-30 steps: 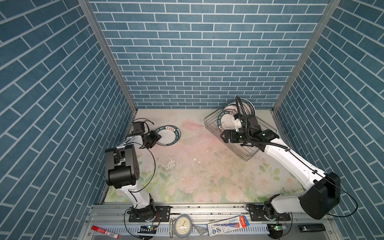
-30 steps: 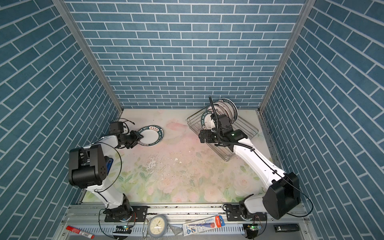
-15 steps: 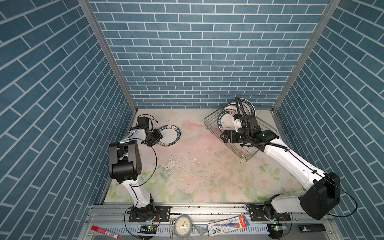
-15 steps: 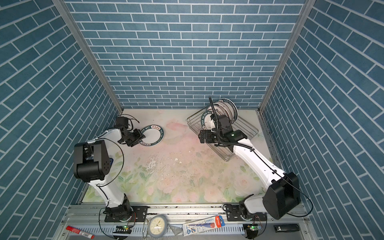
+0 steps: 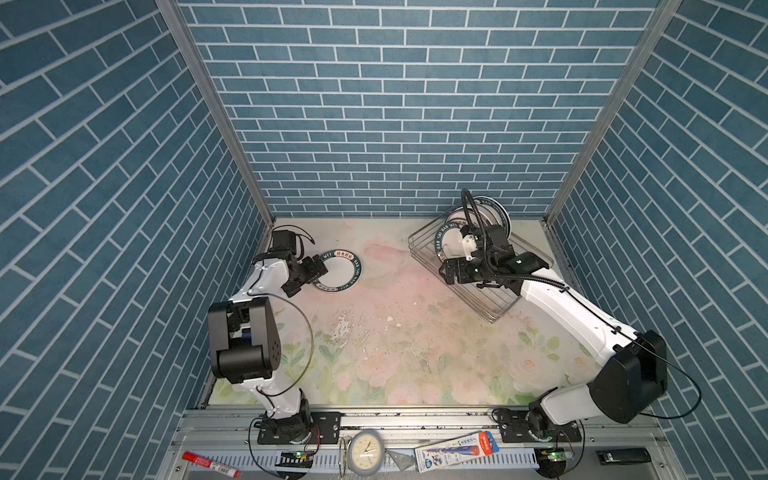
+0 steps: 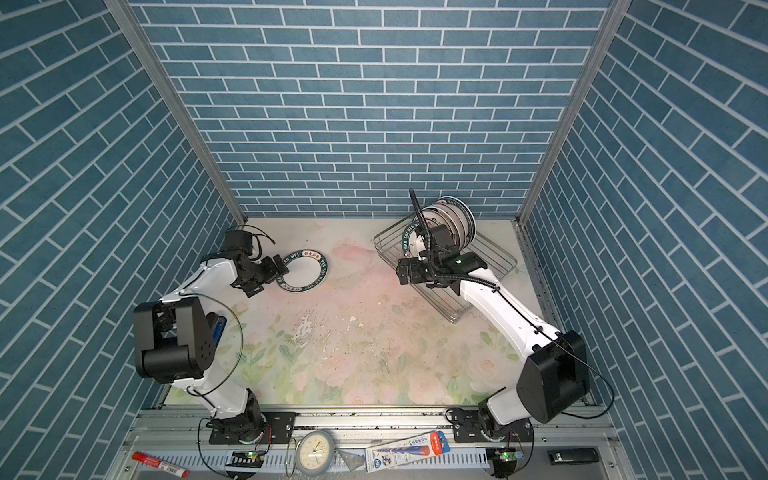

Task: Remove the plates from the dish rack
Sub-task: 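Open the left gripper and draw it back while the right reaches into the rack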

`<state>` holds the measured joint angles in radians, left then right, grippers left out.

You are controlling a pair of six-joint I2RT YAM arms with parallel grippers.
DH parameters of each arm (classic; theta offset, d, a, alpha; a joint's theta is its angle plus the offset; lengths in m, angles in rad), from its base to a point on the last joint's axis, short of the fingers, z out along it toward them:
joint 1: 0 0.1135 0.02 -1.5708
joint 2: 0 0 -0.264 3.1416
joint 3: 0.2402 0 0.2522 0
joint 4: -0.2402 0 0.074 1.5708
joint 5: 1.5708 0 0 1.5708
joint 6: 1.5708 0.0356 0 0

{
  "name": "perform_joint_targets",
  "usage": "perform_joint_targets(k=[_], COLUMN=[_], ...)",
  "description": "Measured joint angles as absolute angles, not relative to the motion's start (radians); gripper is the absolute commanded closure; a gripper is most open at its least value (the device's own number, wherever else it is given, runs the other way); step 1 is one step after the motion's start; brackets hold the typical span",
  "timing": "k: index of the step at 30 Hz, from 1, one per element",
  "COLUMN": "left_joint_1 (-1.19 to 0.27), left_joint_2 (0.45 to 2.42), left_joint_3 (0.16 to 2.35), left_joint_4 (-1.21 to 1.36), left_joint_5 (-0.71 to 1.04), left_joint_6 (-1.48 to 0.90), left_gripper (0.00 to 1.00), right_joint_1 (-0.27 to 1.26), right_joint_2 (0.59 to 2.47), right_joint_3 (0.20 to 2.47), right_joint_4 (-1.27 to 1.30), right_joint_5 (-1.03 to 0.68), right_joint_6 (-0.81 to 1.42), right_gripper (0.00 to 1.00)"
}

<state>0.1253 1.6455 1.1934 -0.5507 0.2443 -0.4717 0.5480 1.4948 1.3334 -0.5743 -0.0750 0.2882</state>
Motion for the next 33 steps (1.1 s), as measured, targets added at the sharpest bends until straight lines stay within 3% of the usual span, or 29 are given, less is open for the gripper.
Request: perform_joint_targets(k=[8, 18, 27, 33], left_joint_1=[0.101, 0.03, 0.021, 0.021], left_joint_2=[1.427, 1.275, 1.225, 1.178], left_joint_3=[1.058, 0.896, 0.824, 0.792], left_joint_4=[-0.549, -0.464, -0.384, -0.353], left_joint_5=[0.263, 0.271, 0.246, 0.225], left_joint_6=[-0.467, -0.5, -0.527, -0.539], left_gripper=[0.01, 0.01, 0.01, 0.01], right_joint_1=[0.478, 0.397, 0.381, 0.365], right_joint_2=[1.657, 1.712, 1.755, 1.79], right_joint_3=[1.544, 1.581, 1.583, 1.583], right_joint_4=[-0.619, -0.647, -0.623, -0.582], right_joint_5=[0.035, 0.031, 0.041, 0.043], right_joint_6=[0.125, -0.011, -0.057, -0.074], right_gripper=[0.01, 0.03, 0.14, 0.33])
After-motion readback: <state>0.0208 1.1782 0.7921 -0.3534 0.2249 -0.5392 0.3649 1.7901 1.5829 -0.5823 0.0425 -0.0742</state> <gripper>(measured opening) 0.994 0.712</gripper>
